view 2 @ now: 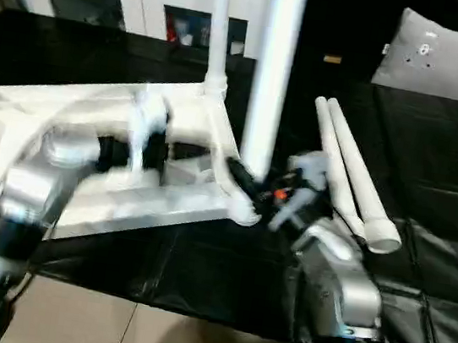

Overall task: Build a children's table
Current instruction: Insert table leg to table base

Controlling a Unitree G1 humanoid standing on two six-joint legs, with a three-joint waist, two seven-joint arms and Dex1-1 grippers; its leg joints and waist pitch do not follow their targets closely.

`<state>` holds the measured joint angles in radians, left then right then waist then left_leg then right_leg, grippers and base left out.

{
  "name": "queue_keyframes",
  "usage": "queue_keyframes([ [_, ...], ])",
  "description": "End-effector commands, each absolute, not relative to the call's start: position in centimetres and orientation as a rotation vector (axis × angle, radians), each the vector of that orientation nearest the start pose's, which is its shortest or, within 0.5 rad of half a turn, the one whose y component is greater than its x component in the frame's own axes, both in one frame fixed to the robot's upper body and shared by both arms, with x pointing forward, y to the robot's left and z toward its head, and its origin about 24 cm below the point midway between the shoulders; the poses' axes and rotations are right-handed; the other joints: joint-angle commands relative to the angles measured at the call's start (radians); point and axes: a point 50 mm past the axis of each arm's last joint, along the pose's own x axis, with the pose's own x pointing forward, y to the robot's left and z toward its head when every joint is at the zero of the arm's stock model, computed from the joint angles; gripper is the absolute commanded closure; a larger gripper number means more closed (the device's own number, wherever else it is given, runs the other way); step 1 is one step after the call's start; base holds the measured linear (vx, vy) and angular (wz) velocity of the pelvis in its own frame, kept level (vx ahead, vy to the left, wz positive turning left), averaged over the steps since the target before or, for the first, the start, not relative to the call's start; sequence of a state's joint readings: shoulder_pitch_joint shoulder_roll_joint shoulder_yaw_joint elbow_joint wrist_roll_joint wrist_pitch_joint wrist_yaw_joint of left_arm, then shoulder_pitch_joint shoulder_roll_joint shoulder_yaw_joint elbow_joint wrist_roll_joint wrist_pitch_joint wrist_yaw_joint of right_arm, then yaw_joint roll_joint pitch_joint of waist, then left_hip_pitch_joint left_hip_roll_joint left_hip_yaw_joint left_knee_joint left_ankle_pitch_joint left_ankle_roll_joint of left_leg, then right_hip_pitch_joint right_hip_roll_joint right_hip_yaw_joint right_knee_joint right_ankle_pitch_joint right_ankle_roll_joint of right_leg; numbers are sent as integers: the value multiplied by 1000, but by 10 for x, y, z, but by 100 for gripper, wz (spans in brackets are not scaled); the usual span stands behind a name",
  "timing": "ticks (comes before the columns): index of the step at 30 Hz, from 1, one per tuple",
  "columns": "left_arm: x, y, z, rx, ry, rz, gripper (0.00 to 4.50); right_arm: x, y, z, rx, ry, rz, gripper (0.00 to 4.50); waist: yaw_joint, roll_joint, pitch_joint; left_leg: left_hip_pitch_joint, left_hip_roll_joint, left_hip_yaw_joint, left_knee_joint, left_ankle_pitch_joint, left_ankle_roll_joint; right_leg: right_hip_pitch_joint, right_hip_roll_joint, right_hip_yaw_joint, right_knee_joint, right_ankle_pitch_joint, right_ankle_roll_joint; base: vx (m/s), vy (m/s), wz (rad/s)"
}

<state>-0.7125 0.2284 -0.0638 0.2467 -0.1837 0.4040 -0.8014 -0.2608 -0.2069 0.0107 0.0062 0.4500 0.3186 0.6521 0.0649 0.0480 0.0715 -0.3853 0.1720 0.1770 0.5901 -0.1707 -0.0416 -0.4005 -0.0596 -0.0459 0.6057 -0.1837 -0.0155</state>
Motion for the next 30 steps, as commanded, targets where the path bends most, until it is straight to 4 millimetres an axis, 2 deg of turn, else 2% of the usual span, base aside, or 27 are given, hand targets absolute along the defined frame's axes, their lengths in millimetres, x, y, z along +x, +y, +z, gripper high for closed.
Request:
queue_keyframes([
  [1,350,97,165,101,19,-931,331,285,-129,92,202,18,797,261,6,5,-77,17,47,-23,-66,-230,9,51,-78,41,-76,-217,-208,0,0,0],
  [2,349,94,168,106,14,-937,331,285,-128,91,189,24,799,261,7,1,-78,14,46,-22,-64,-206,17,53,-78,41,-75,-191,-209,0,0,0],
  [5,336,71,182,156,-55,-1064,331,285,-126,88,143,57,794,261,10,4,-85,10,47,-22,-57,-145,38,57,-79,41,-67,-115,-223,0,0,0],
  [8,320,55,189,149,-94,-1181,331,287,-129,87,110,76,756,261,14,3,-86,8,48,-20,-54,-123,59,57,-78,40,-64,-75,-239,0,0,0],
  [11,304,38,192,152,-119,-1284,331,291,-131,88,78,73,736,261,17,2,-81,10,49,-19,-56,-155,54,55,-78,40,-68,-135,-237,0,0,0],
  [15,294,27,197,152,-141,-1333,331,292,-128,94,84,54,756,261,20,1,-74,16,50,-20,-60,-224,30,51,-76,40,-81,-268,-197,0,0,0],
  [16,294,26,199,147,-147,-1329,331,294,-128,101,85,9,733,261,19,2,-74,15,48,-20,-60,-224,29,51,-75,41,-82,-272,-191,0,0,0],
  [19,302,36,198,168,-140,-1256,331,297,-130,105,98,22,696,261,15,-1,-77,12,44,-21,-60,-208,24,51,-72,39,-82,-275,-170,0,0,0],
  [20,302,37,197,168,-140,-1253,331,297,-130,105,98,24,694,261,15,0,-78,12,43,-21,-58,-199,27,51,-72,40,-82,-272,-166,0,0,0],
  [22,312,55,193,180,-108,-1185,331,300,-139,105,110,56,650,261,15,4,-80,12,41,-21,-56,-190,28,50,-70,39,-81,-268,-163,0,0,0],
  [23,312,55,193,182,-107,-1184,331,301,-139,105,111,56,648,261,14,5,-82,11,41,-21,-57,-181,27,51,-69,39,-78,-254,-160,0,0,0],
  [25,317,76,176,266,-21,-1148,331,304,-148,105,122,72,613,261,12,8,-84,12,40,-22,-57,-178,25,50,-68,39,-76,-243,-153,0,0,0],
  [27,318,87,162,298,56,-1134,306,305,-152,105,104,85,613,261,7,7,-86,14,42,-19,-56,-168,23,48,-66,39,-73,-212,-159,0,0,0],
  [28,317,91,152,327,102,-1137,306,305,-153,104,93,97,613,261,9,10,-87,14,41,-21,-55,-161,22,49,-67,38,-70,-202,-163,0,0,0],
  [30,315,98,133,375,187,-1135,299,306,-157,103,74,123,605,261,8,10,-87,13,42,-20,-56,-156,26,48,-67,39,-70,-193,-168,0,0,0],
])
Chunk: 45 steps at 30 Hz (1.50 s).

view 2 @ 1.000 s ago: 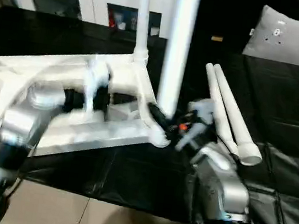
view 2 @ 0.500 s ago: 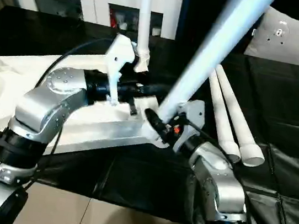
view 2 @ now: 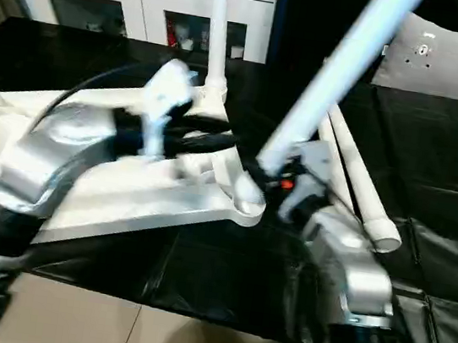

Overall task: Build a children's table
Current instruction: Insert table leg to table base

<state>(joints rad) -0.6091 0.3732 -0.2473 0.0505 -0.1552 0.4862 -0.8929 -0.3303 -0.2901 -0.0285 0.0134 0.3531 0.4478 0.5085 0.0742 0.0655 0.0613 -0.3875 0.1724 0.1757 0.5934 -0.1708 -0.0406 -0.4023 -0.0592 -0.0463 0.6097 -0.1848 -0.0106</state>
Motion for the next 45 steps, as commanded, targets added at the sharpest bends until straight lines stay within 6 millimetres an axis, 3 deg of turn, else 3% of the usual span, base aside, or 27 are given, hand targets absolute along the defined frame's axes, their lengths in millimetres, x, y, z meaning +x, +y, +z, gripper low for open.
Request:
queue_keyframes([
  [1,314,99,120,397,238,-1128,299,305,-157,102,58,137,627,261,-1,-5,-78,18,42,-18,-59,-160,22,49,-68,40,-73,-190,-174,0,0,0],
  [3,313,100,111,406,269,-1130,299,304,-156,102,50,147,653,261,2,-5,-78,18,44,-18,-59,-169,22,50,-71,41,-74,-193,-178,0,0,0],
  [4,311,98,105,396,290,-1144,299,304,-156,101,40,159,663,261,2,-12,-78,17,44,-17,-59,-167,23,51,-72,41,-75,-194,-179,0,0,0],
  [7,309,96,83,385,337,-1150,299,302,-155,100,26,159,689,261,8,-11,-76,18,45,-16,-59,-174,21,49,-75,42,-76,-218,-181,0,0,0],
  [14,315,99,62,397,362,-1122,299,300,-153,100,1,159,719,261,11,-15,-78,16,43,-17,-58,-168,27,50,-75,41,-80,-236,-160,0,0,0],
  [24,319,99,51,455,390,-1187,299,299,-153,98,-17,166,732,261,12,-12,-78,16,44,-18,-58,-175,30,49,-77,42,-81,-239,-165,0,0,0],
  [37,321,104,49,435,426,-1251,413,297,-154,96,-26,198,743,261,13,-15,-78,17,46,-18,-57,-171,31,51,-80,42,-77,-224,-185,0,0,0],
  [45,316,104,53,502,360,-1389,448,301,-153,93,-62,276,803,261,13,-20,-81,16,46,-18,-55,-153,40,54,-81,42,-73,-203,-192,0,0,0],
])
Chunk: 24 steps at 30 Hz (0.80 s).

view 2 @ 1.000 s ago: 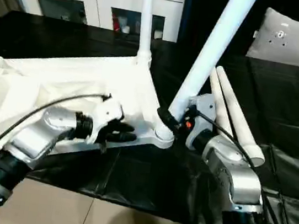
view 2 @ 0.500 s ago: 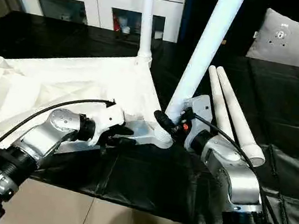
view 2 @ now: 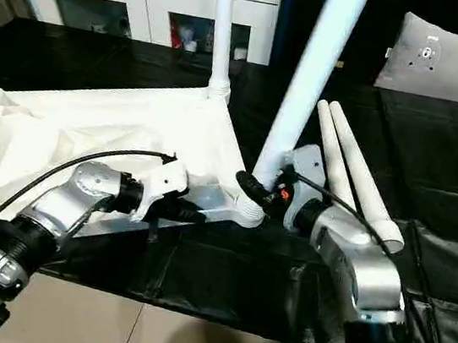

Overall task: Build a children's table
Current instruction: Insert table leg to table base

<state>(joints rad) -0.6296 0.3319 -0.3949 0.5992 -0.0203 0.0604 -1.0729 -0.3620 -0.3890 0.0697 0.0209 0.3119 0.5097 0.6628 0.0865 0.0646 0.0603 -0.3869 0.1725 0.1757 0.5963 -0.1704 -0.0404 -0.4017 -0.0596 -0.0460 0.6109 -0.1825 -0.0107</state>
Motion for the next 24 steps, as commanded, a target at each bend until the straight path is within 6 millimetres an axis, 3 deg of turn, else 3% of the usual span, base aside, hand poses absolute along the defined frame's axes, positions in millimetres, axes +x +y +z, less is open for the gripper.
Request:
queue_keyframes([
  [1,315,105,53,524,357,-1404,450,301,-153,93,-63,289,815,261,1,-19,-79,16,47,-16,-58,-152,41,53,-80,42,-75,-204,-191,0,0,0],
  [3,314,106,53,536,358,-1426,450,300,-152,92,-63,306,837,261,3,-17,-79,17,48,-16,-57,-155,42,50,-80,42,-74,-203,-193,0,0,0],
  [4,312,106,54,542,354,-1456,450,297,-151,89,-66,339,879,261,3,-22,-79,19,50,-14,-57,-158,42,48,-79,43,-74,-202,-197,0,0,0],
  [7,312,106,56,554,343,-1480,450,293,-150,85,-69,392,929,261,6,-17,-77,20,52,-16,-60,-169,35,48,-81,43,-73,-214,-196,0,0,0],
  [8,313,106,57,559,339,-1484,450,292,-149,84,-62,409,941,261,6,-24,-77,20,51,-17,-61,-175,34,50,-81,42,-73,-222,-195,0,0,0],
  [11,312,106,58,575,331,-1508,450,289,-149,81,-73,444,968,261,7,-23,-76,23,52,-16,-62,-198,24,48,-83,43,-78,-257,-188,0,0,0],
  [12,311,106,58,582,326,-1526,450,289,-150,78,-90,459,975,261,7,-27,-76,23,53,-17,-63,-204,19,48,-84,43,-77,-261,-186,0,0,0],
  [18,310,107,60,585,321,-1556,450,294,-152,75,-40,458,949,261,4,-26,-78,23,52,-17,-62,-211,12,46,-85,43,-78,-250,-193,0,0,0],
  [24,319,109,62,565,306,-1474,450,290,-164,65,97,422,876,261,8,-23,-77,24,53,-19,-65,-235,6,47,-84,41,-80,-259,-196,0,0,0],
])
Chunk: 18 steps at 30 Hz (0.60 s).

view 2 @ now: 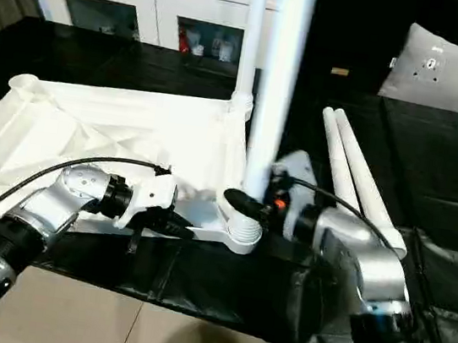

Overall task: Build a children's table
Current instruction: Insert table leg to table base

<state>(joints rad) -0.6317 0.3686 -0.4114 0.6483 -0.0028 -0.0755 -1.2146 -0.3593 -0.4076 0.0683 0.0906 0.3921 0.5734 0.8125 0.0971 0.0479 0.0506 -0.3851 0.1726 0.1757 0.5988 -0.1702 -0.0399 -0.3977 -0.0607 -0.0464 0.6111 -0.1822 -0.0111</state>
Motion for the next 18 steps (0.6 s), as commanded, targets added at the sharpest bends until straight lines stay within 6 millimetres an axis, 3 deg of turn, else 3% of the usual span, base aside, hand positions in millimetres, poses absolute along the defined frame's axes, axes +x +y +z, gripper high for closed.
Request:
queue_keyframes([
  [1,319,110,62,559,306,-1469,450,288,-165,63,113,408,867,261,-2,-7,-67,24,52,-19,-68,-241,4,42,-83,41,-82,-270,-193,0,0,0],
  [2,320,110,62,555,306,-1467,450,287,-166,62,122,399,862,261,-1,-1,-67,26,53,-19,-69,-255,0,40,-84,42,-84,-287,-188,0,0,0],
  [4,321,110,63,538,303,-1452,450,281,-168,58,144,383,859,261,2,-4,-68,25,54,-20,-70,-258,-1,42,-86,42,-85,-295,-185,0,0,0],
  [6,323,111,64,522,301,-1440,450,274,-168,54,159,375,862,261,5,7,-67,25,54,-22,-71,-264,-1,40,-85,42,-84,-275,-186,0,0,0],
  [9,324,112,64,506,296,-1433,450,266,-167,49,158,352,860,261,9,4,-68,24,53,-21,-73,-265,2,42,-84,42,-85,-260,-183,0,0,0],
  [11,324,113,64,503,296,-1432,450,263,-166,47,142,343,859,261,9,11,-64,24,52,-22,-73,-276,3,40,-85,42,-87,-278,-185,0,0,0],
  [14,324,114,64,512,304,-1439,450,259,-163,42,49,358,877,261,5,9,-60,26,53,-24,-77,-306,-3,38,-85,41,-94,-346,-165,0,0,0],
  [18,323,115,63,538,313,-1461,450,255,-160,33,-77,406,910,261,1,10,-55,25,53,-26,-80,-321,-5,37,-83,43,-95,-360,-160,0,0,0],
])
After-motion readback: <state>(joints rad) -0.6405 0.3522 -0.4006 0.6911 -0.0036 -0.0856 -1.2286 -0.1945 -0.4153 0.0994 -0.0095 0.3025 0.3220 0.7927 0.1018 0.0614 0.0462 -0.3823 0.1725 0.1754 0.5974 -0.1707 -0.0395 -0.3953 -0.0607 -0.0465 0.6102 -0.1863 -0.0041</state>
